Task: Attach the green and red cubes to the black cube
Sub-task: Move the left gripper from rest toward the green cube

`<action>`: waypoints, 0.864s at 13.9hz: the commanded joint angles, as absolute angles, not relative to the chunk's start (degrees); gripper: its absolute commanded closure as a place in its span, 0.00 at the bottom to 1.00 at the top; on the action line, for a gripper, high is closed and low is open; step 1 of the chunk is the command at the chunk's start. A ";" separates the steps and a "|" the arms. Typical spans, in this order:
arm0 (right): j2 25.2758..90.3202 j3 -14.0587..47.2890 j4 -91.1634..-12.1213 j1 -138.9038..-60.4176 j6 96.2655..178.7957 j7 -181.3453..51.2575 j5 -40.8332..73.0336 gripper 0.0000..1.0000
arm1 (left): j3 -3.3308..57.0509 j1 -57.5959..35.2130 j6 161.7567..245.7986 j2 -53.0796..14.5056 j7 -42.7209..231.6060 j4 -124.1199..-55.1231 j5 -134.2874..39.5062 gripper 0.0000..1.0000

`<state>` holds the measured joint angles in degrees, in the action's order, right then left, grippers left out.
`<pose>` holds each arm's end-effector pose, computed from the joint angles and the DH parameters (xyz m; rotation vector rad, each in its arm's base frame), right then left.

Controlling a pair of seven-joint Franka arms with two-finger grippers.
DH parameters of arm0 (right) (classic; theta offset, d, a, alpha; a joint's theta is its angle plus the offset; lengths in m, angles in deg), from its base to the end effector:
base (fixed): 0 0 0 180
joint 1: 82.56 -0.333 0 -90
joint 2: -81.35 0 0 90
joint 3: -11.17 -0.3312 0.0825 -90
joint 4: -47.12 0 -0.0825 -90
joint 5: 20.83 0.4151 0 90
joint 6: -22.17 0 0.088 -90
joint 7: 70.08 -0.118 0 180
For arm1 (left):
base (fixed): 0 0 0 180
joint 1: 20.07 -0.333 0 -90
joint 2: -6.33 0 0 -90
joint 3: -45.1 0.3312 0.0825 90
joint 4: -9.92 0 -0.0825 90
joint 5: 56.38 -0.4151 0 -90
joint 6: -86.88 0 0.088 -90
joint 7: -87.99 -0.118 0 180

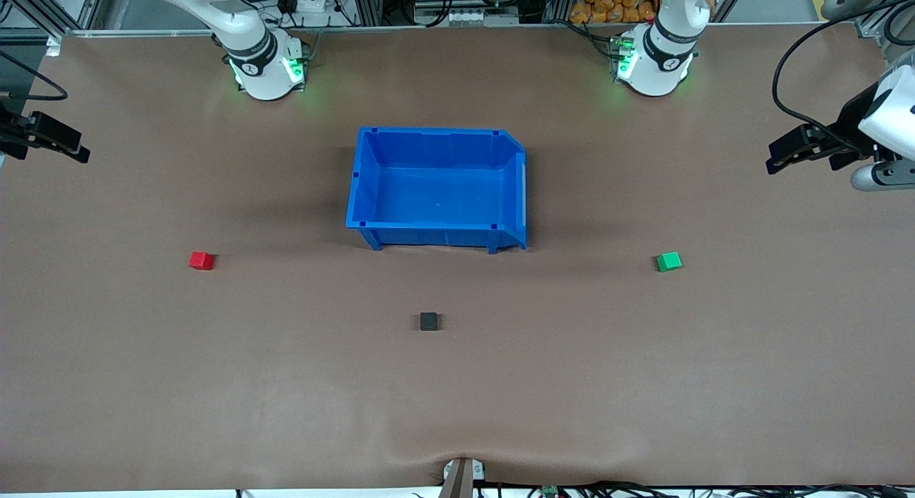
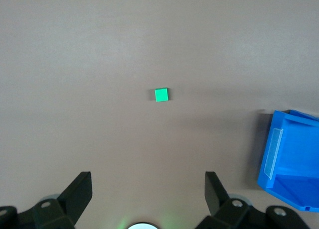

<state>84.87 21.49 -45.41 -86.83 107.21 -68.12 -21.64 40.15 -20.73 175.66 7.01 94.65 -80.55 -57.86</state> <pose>0.5519 -0.0634 0.6339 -3.1359 0.1120 0.1104 0.5779 -0.0405 0.6297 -3.1124 -0.0649 0.0234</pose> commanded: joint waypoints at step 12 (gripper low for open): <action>86.18 21.36 -46.75 -86.69 107.34 -67.53 -21.80 0.00 | 39.91 -20.77 173.63 4.93 95.38 -79.21 -58.93 0.00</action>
